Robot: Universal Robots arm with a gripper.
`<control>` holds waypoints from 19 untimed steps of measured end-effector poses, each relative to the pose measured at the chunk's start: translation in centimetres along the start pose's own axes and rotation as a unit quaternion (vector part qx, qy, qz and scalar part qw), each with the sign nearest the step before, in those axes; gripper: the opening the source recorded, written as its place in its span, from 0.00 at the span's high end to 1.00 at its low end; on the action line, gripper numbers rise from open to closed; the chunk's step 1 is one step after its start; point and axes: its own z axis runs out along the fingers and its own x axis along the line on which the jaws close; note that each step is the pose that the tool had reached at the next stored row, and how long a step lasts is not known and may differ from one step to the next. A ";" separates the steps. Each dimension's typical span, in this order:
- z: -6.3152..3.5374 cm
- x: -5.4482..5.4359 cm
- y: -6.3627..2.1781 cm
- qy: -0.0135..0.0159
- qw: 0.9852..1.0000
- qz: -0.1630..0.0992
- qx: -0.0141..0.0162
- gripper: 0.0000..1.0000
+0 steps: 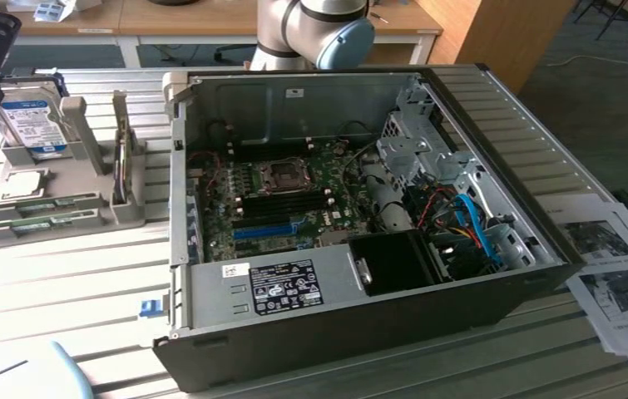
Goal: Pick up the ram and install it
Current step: 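Pick up the ram and move it above insertion slot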
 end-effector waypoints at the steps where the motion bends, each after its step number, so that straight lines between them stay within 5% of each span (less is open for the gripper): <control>1: 0.00 0.0 0.00 0.000 1.000 -0.001 0.000 0.91; 19: 0.00 0.0 0.00 0.002 0.998 -0.057 -0.001 0.91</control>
